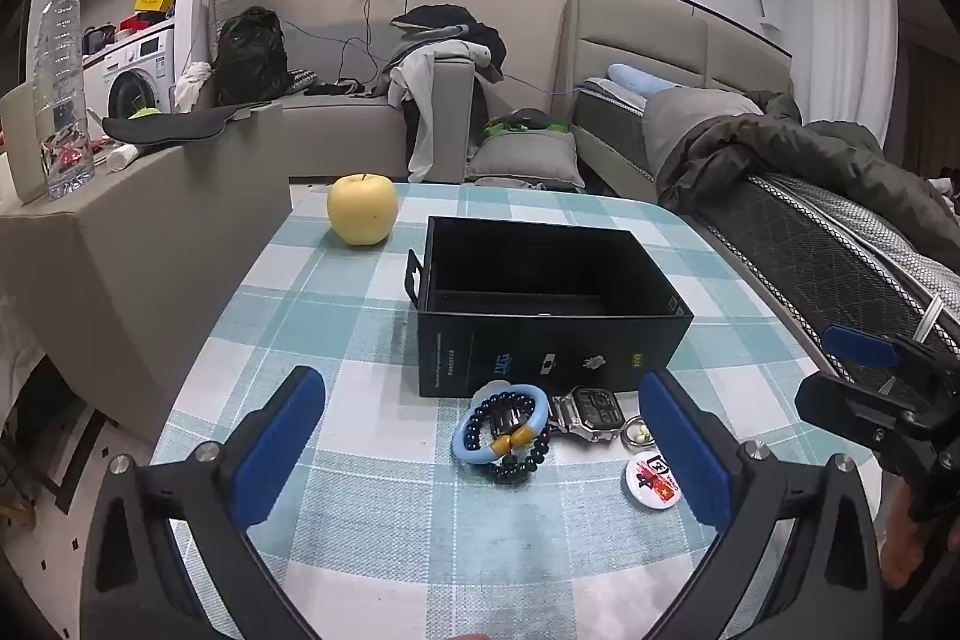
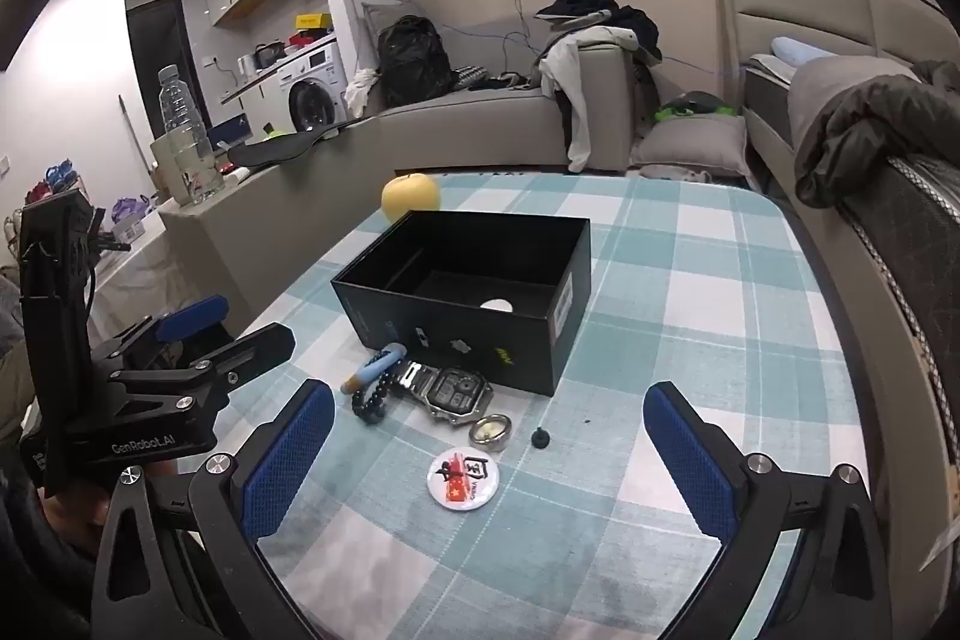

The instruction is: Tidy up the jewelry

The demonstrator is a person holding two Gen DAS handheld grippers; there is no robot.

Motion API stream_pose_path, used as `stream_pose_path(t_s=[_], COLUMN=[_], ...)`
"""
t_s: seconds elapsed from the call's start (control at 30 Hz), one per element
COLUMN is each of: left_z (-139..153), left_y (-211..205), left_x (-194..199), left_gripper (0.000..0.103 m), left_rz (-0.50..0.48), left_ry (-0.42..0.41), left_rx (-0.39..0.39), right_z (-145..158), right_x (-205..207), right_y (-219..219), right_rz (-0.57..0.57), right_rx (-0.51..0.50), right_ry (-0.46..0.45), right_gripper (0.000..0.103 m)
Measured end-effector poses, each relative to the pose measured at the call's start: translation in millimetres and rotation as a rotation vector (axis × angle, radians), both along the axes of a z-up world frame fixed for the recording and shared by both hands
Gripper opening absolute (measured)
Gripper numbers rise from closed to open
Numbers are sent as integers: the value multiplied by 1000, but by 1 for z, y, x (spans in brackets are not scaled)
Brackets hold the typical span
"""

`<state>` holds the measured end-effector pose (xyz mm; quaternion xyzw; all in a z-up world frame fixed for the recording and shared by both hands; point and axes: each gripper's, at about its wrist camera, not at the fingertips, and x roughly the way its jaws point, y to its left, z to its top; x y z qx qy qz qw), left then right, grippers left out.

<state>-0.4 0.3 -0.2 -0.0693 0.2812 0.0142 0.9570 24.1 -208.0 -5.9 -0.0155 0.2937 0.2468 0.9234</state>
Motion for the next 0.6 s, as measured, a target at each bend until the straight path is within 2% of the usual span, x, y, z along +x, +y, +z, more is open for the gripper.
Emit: stream_pose_path(t_s=[0.6], left_z=[2], left_y=[1], left_x=[2], left_gripper=[102], left_rz=[-4], left_ry=[19], left_rx=[13], right_z=[2], right_x=[5], right_y=[5], right_rz=[14], right_rx=[11], right_ry=[16], right_gripper=[103])
